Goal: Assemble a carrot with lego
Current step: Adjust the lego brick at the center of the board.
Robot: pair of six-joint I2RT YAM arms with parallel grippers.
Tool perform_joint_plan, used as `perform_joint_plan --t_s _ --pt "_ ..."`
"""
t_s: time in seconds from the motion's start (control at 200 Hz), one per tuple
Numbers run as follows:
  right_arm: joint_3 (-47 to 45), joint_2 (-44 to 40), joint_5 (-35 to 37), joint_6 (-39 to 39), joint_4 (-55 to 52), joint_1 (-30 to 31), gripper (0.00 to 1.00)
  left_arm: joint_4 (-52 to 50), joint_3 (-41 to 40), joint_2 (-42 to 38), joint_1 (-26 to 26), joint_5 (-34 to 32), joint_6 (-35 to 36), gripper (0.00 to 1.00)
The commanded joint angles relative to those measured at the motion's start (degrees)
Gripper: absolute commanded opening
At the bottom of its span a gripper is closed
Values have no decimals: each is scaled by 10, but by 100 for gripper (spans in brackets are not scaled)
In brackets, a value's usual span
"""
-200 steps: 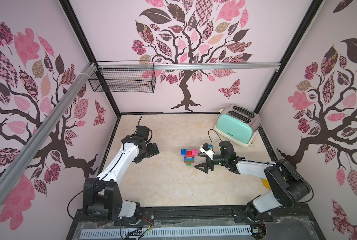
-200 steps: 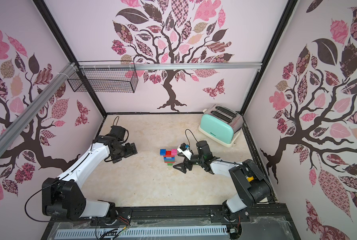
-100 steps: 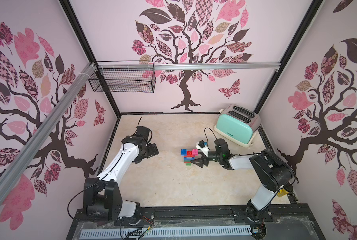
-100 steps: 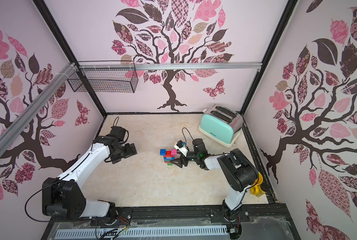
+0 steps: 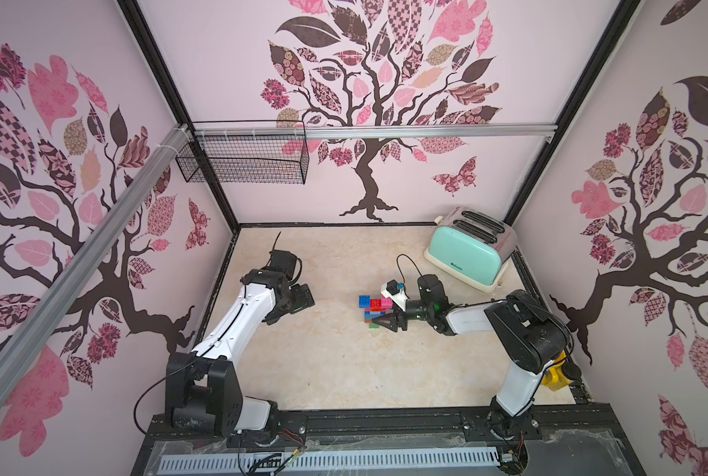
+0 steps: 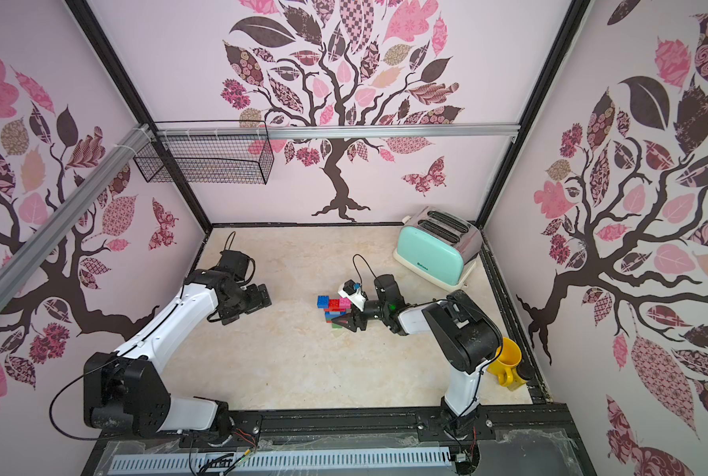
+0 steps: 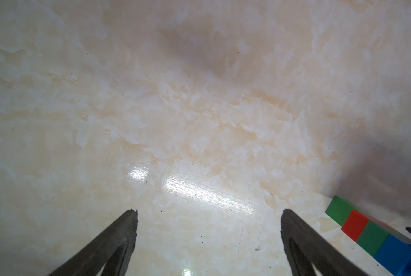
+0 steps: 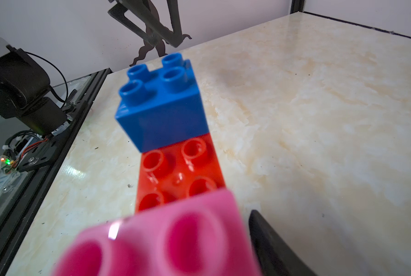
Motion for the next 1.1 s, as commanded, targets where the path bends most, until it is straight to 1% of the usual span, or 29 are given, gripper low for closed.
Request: perform_joint_plan --t_s 0.0,0.64,0.84,1.02,1.096 --pt "21 6 -5 -6 -11 2 61 4 6 -1 3 -8 1 96" --pt "58 20 -8 -23 -53 2 32 3 11 -1 3 -19 4 96" --pt "70 11 -12 -18 -74 2 28 4 15 1 3 -22 6 96" --pt "90 -9 -33 5 -172 -1 26 3 15 1 3 -19 3 96" --pt "83 -20 -50 33 -195 -4 26 6 13 -1 3 -17 2 96"
